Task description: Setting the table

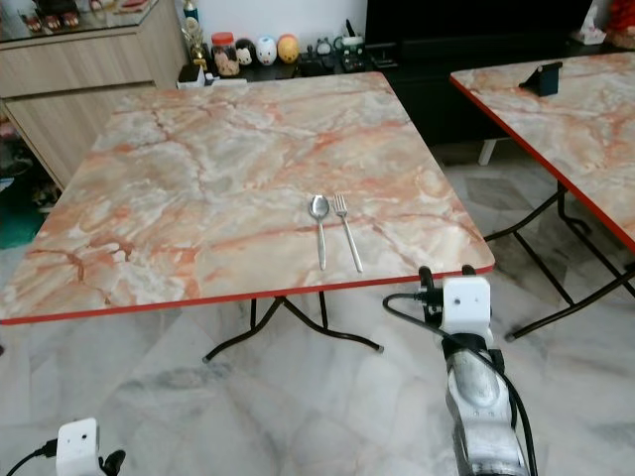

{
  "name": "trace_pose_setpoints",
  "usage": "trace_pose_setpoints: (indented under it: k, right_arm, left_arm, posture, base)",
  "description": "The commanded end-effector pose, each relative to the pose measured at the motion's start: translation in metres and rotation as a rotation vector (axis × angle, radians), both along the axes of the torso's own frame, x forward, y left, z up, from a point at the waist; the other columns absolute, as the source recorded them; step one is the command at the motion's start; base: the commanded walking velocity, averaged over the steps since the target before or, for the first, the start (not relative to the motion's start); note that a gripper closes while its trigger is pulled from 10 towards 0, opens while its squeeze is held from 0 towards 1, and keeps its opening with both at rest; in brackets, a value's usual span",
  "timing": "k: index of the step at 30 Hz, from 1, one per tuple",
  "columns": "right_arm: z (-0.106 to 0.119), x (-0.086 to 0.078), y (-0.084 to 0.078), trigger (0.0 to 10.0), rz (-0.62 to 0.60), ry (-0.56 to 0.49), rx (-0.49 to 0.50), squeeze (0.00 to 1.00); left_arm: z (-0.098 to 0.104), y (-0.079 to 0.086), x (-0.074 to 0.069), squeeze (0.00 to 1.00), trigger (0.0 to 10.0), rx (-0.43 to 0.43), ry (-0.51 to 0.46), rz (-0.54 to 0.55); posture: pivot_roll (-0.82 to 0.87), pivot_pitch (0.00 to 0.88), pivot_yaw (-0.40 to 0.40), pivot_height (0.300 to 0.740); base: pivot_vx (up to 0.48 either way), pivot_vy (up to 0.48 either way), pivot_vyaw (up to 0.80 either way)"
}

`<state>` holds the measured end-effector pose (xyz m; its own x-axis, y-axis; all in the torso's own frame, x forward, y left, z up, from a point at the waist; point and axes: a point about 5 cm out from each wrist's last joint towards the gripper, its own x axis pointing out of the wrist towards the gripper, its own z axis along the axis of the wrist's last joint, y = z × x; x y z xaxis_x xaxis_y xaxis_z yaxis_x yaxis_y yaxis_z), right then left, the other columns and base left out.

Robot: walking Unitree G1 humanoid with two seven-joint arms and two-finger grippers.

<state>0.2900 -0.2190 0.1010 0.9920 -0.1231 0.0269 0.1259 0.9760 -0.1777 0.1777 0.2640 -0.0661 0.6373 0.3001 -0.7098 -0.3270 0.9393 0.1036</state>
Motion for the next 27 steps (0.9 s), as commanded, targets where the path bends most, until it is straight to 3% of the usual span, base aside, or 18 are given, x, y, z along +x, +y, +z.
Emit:
trace_pose_setpoints:
  k: [1, 8, 14, 17, 18, 19, 21, 25, 27]
  right_arm:
    - [0.008, 0.005, 0.001, 10.0, 0.006, -0.012, 0.021, 0.00]
    - [0.028, 0.025, 0.014, 10.0, 0.067, -0.049, 0.048, 0.00]
    - [0.027, 0.028, 0.025, 10.0, 0.129, -0.037, 0.063, 0.00]
    - [0.026, 0.032, 0.039, 10.0, 0.197, -0.025, 0.066, 0.00]
    - [0.027, 0.034, 0.051, 10.0, 0.239, -0.028, 0.074, 0.00]
    - [0.027, 0.034, 0.051, 10.0, 0.239, -0.028, 0.074, 0.00]
    - [0.028, 0.036, 0.069, 10.0, 0.292, -0.031, 0.096, 0.00]
    - [0.023, 0.032, 0.083, 10.0, 0.352, -0.025, 0.067, 0.00]
    - [0.015, 0.027, 0.087, 10.0, 0.329, 0.000, 0.098, 0.00]
  left_arm:
    - [-0.002, -0.002, -0.003, 0.00, 10.0, -0.002, 0.005, 0.024]
    - [-0.001, -0.008, 0.000, 0.00, 10.0, 0.005, -0.040, 0.037]
    - [0.001, -0.012, 0.004, 0.00, 10.0, 0.014, -0.081, 0.044]
    - [0.003, -0.012, 0.006, 0.00, 10.0, 0.022, -0.109, 0.059]
    - [0.004, -0.011, 0.006, 0.00, 10.0, 0.031, -0.118, 0.054]
    - [0.004, -0.011, 0.006, 0.00, 10.0, 0.031, -0.118, 0.054]
    - [0.007, -0.006, 0.006, 0.00, 10.0, 0.052, -0.138, 0.064]
    - [0.012, 0.002, 0.008, 0.00, 10.0, 0.080, -0.172, 0.073]
    - [0.016, 0.010, 0.007, 0.00, 10.0, 0.102, -0.195, 0.076]
  posture:
    - [-0.14, 0.000, 0.015, 0.740]
    - [-0.12, 0.000, -0.016, 0.740]
    - [-0.05, 0.000, -0.045, 0.740]
    - [-0.03, 0.000, -0.045, 0.740]
    - [-0.01, 0.000, -0.049, 0.740]
    - [-0.01, 0.000, -0.049, 0.740]
    - [0.01, 0.000, -0.051, 0.740]
    - [0.03, 0.000, -0.041, 0.740]
    - [0.02, 0.000, -0.015, 0.740]
  base:
    - [0.000, 0.000, 0.00]
    - [0.000, 0.000, 0.00]
    - [0.000, 0.000, 0.00]
    - [0.000, 0.000, 0.00]
    - [0.000, 0.000, 0.00]
    - [0.000, 0.000, 0.00]
    - [0.000, 0.000, 0.00]
    - [0.000, 0.000, 0.00]
    - [0.000, 0.000, 0.00]
